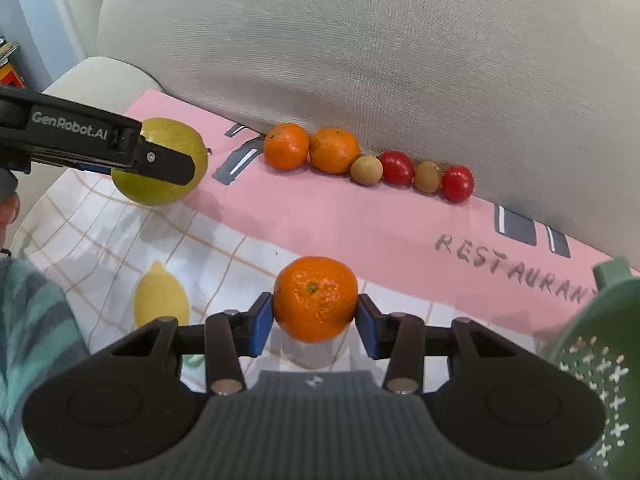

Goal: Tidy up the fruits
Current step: 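Grasp another yellow pear with the left tool while the right tool grasps a mandarin, then carry the pear and mandarin over the colander and lower them inside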

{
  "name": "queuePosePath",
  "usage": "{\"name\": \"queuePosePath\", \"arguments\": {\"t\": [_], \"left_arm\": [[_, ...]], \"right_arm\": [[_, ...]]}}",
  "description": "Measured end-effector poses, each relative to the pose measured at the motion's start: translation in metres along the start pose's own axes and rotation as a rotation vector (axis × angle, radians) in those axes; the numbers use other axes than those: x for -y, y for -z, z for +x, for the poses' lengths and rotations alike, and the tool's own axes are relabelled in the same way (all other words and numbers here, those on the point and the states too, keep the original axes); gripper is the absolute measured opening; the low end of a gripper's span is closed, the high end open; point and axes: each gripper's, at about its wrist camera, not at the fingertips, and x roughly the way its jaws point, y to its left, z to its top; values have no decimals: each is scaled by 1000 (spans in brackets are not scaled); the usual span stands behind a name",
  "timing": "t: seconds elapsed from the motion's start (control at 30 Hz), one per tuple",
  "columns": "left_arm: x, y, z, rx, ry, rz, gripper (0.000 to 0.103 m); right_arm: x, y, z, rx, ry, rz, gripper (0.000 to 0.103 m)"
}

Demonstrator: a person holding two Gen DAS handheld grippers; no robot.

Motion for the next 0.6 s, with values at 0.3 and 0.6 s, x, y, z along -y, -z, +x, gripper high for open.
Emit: {"name": "queuePosePath", "arguments": {"t": [0.3,0.6], "left_arm": [[56,20,-25,15,113,64,78],[106,10,-46,28,190,130,78]], "right_arm": [[4,16,-46,66,-6,-33,42],[21,31,-90,117,32,-29,42]]}}
